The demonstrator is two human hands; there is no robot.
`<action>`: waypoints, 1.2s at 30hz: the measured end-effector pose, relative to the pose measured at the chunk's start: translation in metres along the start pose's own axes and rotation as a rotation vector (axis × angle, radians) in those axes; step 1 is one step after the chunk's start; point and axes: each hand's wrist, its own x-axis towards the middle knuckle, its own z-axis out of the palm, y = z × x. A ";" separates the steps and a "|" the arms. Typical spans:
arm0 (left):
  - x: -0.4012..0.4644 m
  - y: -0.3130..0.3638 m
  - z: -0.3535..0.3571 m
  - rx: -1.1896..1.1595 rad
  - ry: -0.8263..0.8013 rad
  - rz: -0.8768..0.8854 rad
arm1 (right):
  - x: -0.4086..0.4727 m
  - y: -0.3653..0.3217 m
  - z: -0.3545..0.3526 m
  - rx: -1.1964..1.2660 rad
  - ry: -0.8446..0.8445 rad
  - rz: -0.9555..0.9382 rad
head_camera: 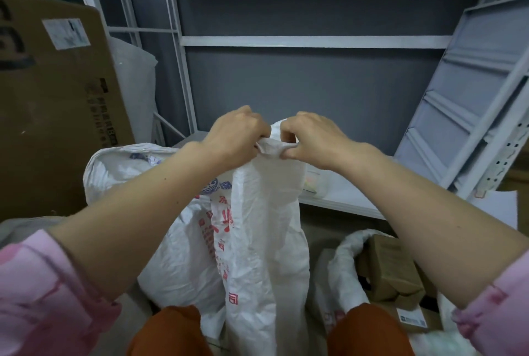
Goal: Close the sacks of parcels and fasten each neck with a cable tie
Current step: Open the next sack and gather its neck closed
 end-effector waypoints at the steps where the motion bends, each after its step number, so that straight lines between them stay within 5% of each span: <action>1: -0.002 0.000 0.002 -0.002 0.013 -0.009 | -0.001 -0.001 0.003 -0.022 0.043 -0.013; 5: -0.009 0.005 0.006 -0.176 -0.028 -0.155 | -0.006 -0.003 0.020 -0.217 0.300 -0.220; 10: -0.013 -0.004 0.001 -0.340 -0.323 -0.372 | -0.015 0.003 0.038 -0.393 0.314 -0.181; 15: -0.023 -0.003 0.022 -0.103 -0.159 -0.314 | -0.016 0.007 0.046 -0.387 0.315 -0.155; 20: -0.024 -0.003 0.034 0.115 -0.232 -0.224 | -0.015 0.010 0.056 -0.424 0.333 -0.158; 27: -0.007 0.002 -0.010 -0.731 -0.464 -0.346 | -0.022 0.015 0.067 -0.431 0.615 -0.293; 30: -0.001 0.003 -0.005 -0.626 -0.548 -0.349 | -0.025 0.006 0.061 -0.411 0.505 -0.236; 34: -0.004 0.013 0.015 -0.257 -0.375 -0.289 | -0.020 0.003 0.049 -0.066 -0.136 -0.037; 36: -0.008 0.016 0.022 -0.108 -0.274 -0.229 | -0.019 0.000 0.039 0.047 -0.119 -0.017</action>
